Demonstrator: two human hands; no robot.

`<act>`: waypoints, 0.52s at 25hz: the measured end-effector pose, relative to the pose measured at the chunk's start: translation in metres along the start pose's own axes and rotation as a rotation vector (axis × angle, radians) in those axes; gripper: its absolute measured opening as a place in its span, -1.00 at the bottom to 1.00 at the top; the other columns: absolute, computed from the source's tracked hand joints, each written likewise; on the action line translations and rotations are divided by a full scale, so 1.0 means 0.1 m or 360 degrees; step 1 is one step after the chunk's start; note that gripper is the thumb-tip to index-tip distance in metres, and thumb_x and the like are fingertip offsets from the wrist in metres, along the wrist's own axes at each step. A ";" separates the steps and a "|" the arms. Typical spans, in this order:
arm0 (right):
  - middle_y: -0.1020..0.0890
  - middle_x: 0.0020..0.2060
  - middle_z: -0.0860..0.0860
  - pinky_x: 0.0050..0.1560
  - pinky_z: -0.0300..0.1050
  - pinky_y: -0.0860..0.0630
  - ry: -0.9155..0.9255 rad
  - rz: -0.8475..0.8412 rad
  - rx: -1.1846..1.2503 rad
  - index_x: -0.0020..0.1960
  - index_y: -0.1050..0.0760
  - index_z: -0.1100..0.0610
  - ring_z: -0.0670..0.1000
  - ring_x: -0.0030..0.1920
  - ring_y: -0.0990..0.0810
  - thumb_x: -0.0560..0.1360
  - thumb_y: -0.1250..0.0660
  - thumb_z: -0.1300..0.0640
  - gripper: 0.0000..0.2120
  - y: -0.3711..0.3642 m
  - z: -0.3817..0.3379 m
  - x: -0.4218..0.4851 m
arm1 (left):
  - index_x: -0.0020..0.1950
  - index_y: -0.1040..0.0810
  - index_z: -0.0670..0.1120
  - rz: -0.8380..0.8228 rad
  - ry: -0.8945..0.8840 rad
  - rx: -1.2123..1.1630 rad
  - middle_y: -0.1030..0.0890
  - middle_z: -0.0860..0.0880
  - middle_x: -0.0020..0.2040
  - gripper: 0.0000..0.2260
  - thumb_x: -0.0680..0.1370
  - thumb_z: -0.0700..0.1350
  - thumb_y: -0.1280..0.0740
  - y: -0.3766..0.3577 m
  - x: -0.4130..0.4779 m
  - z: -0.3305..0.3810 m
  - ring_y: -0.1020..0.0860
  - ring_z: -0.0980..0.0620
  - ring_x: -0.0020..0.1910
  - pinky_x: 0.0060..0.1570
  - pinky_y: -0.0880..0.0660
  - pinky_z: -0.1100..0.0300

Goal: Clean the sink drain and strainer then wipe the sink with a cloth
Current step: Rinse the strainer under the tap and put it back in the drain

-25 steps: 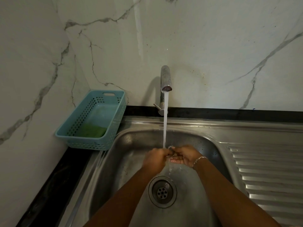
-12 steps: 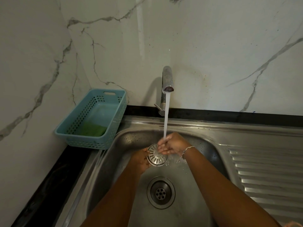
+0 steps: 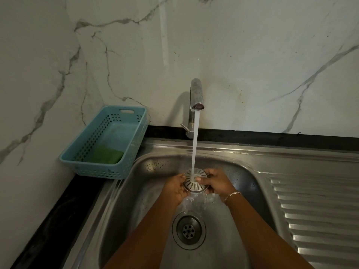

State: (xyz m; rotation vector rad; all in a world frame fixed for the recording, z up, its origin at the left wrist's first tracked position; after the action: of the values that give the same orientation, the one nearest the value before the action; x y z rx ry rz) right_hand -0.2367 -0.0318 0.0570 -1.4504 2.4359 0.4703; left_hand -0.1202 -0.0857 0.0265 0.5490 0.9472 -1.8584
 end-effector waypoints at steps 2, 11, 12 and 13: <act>-0.63 -0.25 0.06 -0.49 -0.30 -0.51 -0.0071 0.0065 0.0318 0.09 -0.53 0.26 -0.07 -0.36 -0.61 0.46 -0.36 0.25 -0.79 0.02 0.12 -0.02 | 0.23 -0.44 -0.26 -0.0013 -0.0057 0.0097 -0.55 -0.25 0.10 -0.75 0.59 -0.30 -0.10 -0.03 -0.03 0.06 -0.57 -0.16 -0.02 -0.11 -0.52 0.01; -0.56 -0.04 0.13 -0.11 -0.02 -0.64 -0.0241 -0.0299 0.0924 0.11 -0.50 0.18 0.10 -0.06 -0.57 0.60 -0.11 0.20 -0.79 -0.27 0.12 0.01 | 0.03 -0.62 -0.21 -0.0341 -0.1683 0.1781 -0.67 -0.19 0.01 -0.79 0.45 -0.39 -0.31 -0.25 -0.55 0.52 -0.64 -0.05 -0.04 0.04 -0.57 0.17; -0.57 -0.04 0.14 -0.17 -0.08 -0.65 -0.0218 -0.0307 0.0981 0.17 -0.47 0.19 0.09 -0.07 -0.57 0.58 -0.08 0.32 -0.75 -0.26 0.10 0.02 | 0.02 -0.64 -0.18 -0.0403 -0.2124 0.2238 -0.69 -0.14 -0.02 -0.74 0.39 -0.40 -0.37 -0.40 -0.72 0.39 -0.65 -0.05 -0.03 0.04 -0.58 0.15; -0.58 -0.03 0.14 -0.22 -0.14 -0.65 -0.0211 -0.0320 0.1022 0.21 -0.44 0.21 0.08 -0.09 -0.58 0.55 -0.06 0.42 -0.67 -0.26 0.11 0.02 | 0.01 -0.65 -0.14 -0.0427 -0.2451 0.2600 -0.70 -0.09 -0.04 -0.70 0.32 -0.38 -0.42 -0.49 -0.83 0.21 -0.66 -0.03 -0.03 0.03 -0.59 0.13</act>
State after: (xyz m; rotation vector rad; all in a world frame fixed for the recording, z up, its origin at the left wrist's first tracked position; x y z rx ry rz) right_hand -0.2135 -0.0404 0.0427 -1.2961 2.0277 -0.2384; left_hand -0.1257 -0.0450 0.1164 -0.2909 -1.6624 -2.1263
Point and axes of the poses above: each hand's wrist, its own x-axis towards the middle knuckle, its own y-axis out of the back of the hand, z = x × y, the point moved 10 cm from there along x, towards the middle knuckle
